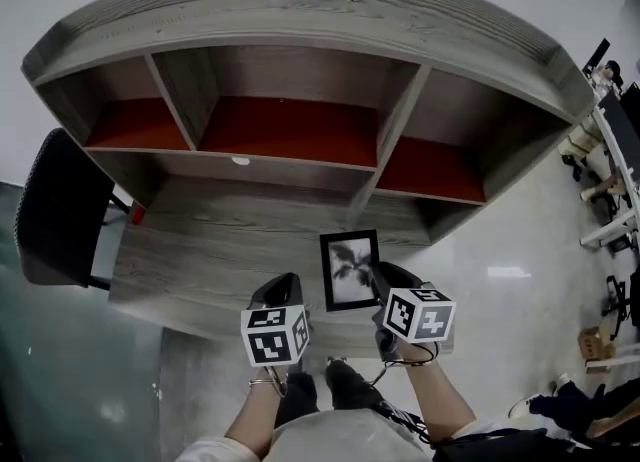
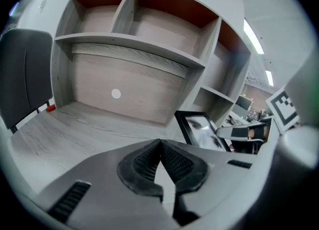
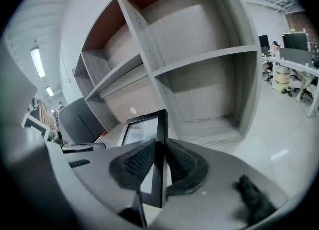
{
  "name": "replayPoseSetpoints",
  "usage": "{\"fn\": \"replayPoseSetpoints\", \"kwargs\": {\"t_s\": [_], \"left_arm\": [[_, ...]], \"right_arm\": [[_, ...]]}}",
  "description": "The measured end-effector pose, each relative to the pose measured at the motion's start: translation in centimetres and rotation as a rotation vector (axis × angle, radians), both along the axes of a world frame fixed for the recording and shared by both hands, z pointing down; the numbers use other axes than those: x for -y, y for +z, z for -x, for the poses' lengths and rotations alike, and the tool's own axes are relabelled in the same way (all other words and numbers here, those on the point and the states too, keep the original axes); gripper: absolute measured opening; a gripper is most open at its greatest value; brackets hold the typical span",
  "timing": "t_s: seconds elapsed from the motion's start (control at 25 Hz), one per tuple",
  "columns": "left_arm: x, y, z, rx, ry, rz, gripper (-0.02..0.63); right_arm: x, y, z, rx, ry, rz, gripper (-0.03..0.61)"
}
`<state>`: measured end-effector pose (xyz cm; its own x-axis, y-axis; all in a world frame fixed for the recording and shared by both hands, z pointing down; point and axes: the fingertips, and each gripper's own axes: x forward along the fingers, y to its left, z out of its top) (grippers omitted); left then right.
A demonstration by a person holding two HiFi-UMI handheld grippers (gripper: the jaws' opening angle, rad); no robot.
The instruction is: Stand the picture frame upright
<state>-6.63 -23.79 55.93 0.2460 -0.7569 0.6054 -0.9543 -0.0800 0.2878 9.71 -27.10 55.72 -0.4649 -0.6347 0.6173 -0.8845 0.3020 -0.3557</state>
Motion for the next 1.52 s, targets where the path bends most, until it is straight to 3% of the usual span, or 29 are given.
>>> {"fn": "replayPoseSetpoints", "kwargs": {"t_s": [0.92,1.52], "left_arm": [[4.4,-5.8,-10.0,0.002,0.253,-0.129,0.012],[6.4,-9.4,-10.0,0.008,0.245,-0.194,0.012]], "right_arm": [[-0.2,-6.7,-10.5,0.029,0.266,-0.156,0.086],[1.1,-10.5,-12.8,0.069,0.323,-0.239,0.086]]}}
